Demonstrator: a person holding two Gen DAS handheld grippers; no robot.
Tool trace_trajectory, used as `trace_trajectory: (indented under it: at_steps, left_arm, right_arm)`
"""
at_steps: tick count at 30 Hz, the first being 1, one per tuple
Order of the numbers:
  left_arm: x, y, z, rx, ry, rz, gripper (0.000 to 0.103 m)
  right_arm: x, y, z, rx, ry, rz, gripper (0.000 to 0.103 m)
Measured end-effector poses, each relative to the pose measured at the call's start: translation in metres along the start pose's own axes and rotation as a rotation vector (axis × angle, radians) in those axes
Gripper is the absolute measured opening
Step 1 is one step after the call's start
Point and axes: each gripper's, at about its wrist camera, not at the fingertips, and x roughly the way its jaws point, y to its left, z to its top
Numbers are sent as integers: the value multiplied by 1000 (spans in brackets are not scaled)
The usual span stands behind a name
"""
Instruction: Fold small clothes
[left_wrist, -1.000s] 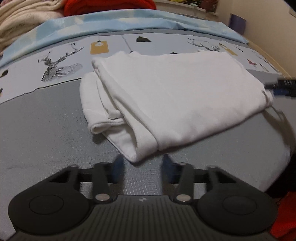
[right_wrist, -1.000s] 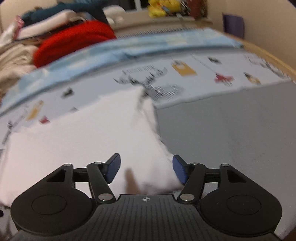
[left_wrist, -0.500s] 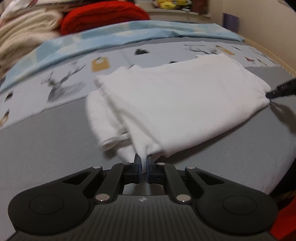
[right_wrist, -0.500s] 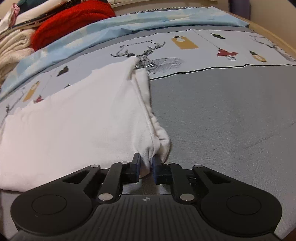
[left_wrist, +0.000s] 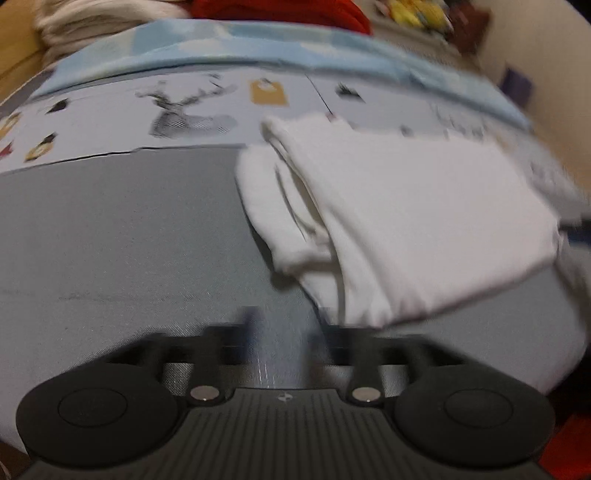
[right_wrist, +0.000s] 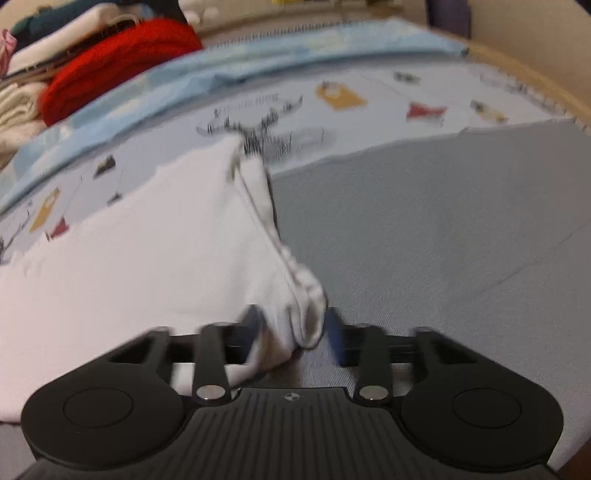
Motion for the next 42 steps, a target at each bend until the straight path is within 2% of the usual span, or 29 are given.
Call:
trace_trajectory:
  at_steps: [1,4,6,9,13,19,32,35,38,42]
  left_arm:
    - [-4,1,3,-35,-21,9,88]
    - [-12,4,10,-116,-57,-28,88]
    - [-10,2,14,-150,-60,-16,89]
    - [-7,-10,16,-124,-51,70,94]
    - [-3,-20,20,-64,-55,127,94]
    - [4,-13,19,-52,-39,153,94]
    - [18,-10,26,-43,21,223,94]
    - [18,-4,30,-57,30,244,94]
    - [11,18,37,-109,17,272,94]
    - [-6,53,42,-187,-30,404,94]
  right_arm:
    - [-10,3,-1,-20,-43,5,58]
    - [-31,18,-6,-98,-123,28,63]
    - [-39,29,-17,-136,-153,38,66]
    - [-42,47,-33,-175,-144,81,67]
    - [-39,79,-50,-271,-135,103,69]
    - [-40,122,-70,-483,-164,142,72]
    - [-37,157,-88,-642,-162,207,73]
    - [-40,168,-97,-675,-157,256,74]
    - [-42,183,-111,-736,-138,319,79]
    - [-44,212,-141,-883,-121,373,80]
